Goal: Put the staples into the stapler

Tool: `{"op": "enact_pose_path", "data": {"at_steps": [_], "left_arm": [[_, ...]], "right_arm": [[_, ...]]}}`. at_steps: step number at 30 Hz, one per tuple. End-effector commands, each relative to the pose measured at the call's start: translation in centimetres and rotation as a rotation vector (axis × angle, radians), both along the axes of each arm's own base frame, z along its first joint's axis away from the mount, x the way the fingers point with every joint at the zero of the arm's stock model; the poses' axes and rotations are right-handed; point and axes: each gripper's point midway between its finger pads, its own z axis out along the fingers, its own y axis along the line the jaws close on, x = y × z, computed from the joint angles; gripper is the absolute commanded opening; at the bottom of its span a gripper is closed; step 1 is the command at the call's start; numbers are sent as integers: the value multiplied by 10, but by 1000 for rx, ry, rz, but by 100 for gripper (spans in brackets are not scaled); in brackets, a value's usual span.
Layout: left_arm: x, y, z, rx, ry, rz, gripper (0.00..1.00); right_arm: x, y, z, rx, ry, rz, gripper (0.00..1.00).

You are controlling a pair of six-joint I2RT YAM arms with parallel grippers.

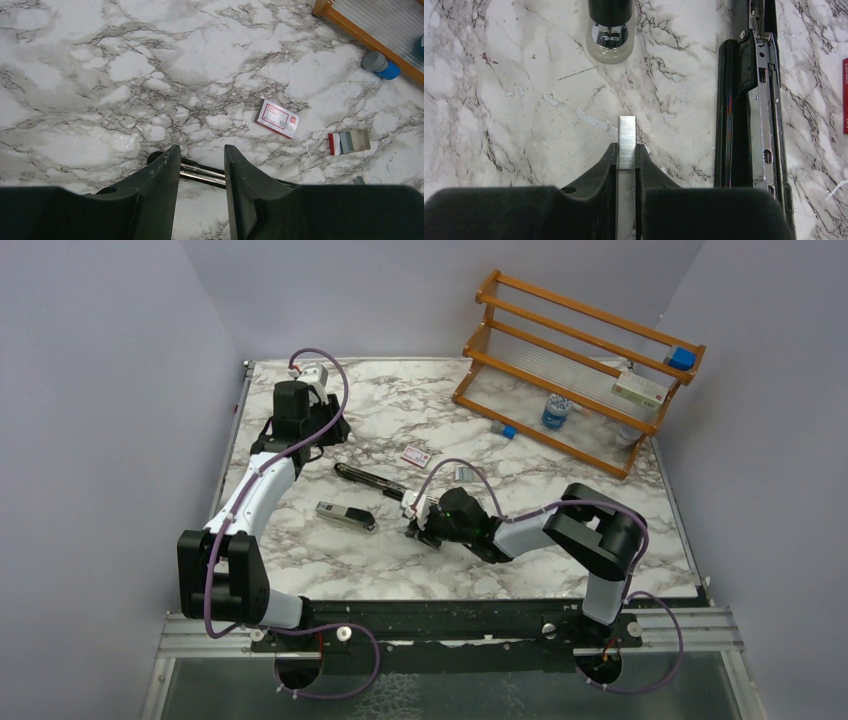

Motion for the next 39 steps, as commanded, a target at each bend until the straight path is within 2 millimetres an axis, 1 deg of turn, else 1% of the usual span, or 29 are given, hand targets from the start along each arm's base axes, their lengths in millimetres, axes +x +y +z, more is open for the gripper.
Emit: {"op": "enact_pose_path", "data": {"at_steps": [1, 2, 4, 6, 7, 9, 10, 12, 13, 16, 17, 20, 22, 24, 29, 32, 36, 39], "left_arm": [[4, 0, 14, -16, -42, -6, 41], [4, 0, 15, -18, -44, -5, 41], [3, 1, 16, -22, -45, -2, 41], [2, 3, 18, -20, -52, 11, 41], [2, 5, 19, -19, -55, 22, 41], [0, 7, 23, -23, -63, 36, 41], [-1, 7, 24, -28, -65, 42, 41], [-2, 7, 25, -45, -61, 59, 41], [-3, 6, 25, -59, -56, 66, 41], [-6, 0, 20, -123, -27, 76, 41], [-7, -2, 16, -142, -15, 80, 41], [-7, -3, 8, -166, 17, 102, 41], [-3, -2, 4, -159, 44, 113, 41], [2, 0, 2, -143, 67, 111, 41], [12, 7, -3, -114, 84, 143, 41], [12, 14, -15, -112, 111, 185, 41], [9, 14, -33, -135, 135, 207, 41], [9, 13, -43, -138, 159, 208, 41]], "right_arm": [[-23, -28, -34, -131, 112, -3, 9], [-20, -23, -21, -92, 109, -18, 9], [-14, -11, 11, -7, 102, -36, 7], [-7, 2, 44, 42, 84, -30, 4], [-4, 6, 59, 58, 68, -28, 1], [6, 10, 89, 88, 12, -39, 1], [11, 9, 103, 101, -15, -45, 1], [14, 6, 124, 123, -51, -33, 1], [18, 1, 132, 128, -69, -50, 1], [36, -17, 152, 118, -43, -173, 1], [38, -24, 154, 93, -11, -181, 1], [43, -35, 169, 104, 50, -131, 1], [50, -40, 171, 83, 72, -111, 1], [52, -40, 167, 50, 89, -95, 1], [57, -31, 156, 4, 128, -73, 1], [68, -30, 148, -14, 128, -117, 1], [84, -34, 137, -31, 113, -204, 1], [95, -41, 142, -13, 59, -269, 1]]}}
